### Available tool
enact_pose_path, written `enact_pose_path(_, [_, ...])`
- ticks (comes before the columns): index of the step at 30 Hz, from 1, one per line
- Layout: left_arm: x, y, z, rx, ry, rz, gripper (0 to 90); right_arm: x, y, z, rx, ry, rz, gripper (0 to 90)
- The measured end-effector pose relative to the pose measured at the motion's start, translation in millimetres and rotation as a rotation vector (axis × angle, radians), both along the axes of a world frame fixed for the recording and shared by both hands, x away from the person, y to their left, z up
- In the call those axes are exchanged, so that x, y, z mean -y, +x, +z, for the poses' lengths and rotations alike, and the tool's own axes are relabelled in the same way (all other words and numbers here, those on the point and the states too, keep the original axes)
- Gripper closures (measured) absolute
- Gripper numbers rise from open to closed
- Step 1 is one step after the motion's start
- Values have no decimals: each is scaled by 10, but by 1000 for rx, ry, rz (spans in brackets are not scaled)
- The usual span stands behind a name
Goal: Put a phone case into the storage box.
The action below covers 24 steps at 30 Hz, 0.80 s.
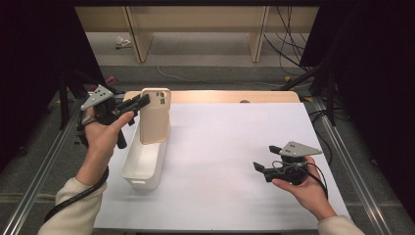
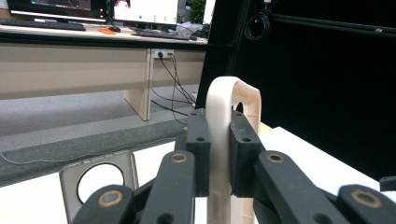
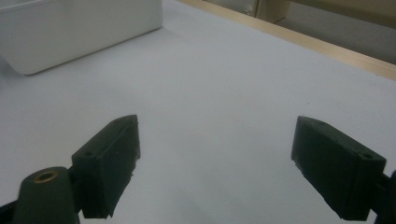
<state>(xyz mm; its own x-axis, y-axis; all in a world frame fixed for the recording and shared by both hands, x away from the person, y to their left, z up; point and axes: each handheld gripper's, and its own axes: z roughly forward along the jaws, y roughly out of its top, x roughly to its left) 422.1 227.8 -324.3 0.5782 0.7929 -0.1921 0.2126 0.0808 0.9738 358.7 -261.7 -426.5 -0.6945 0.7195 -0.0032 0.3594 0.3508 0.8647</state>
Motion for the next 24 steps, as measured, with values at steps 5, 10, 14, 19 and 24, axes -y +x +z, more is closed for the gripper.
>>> enact_pose_path(5, [-39,12,-9,0,5,10,808,0,-1,2,1,1,0,164])
enact_pose_path(10, [-75,21,-12,2,6,19,808,4,2,0,0,4,-1,163])
enact_pose_path(14, [-100,26,-12,2,3,25,808,5,2,0,-1,6,0,163])
enact_pose_path(19, [-134,35,-13,5,3,32,808,8,4,0,0,6,-1,163])
enact_pose_path(24, [-167,43,-19,6,3,42,808,9,5,-1,-1,8,-2,163])
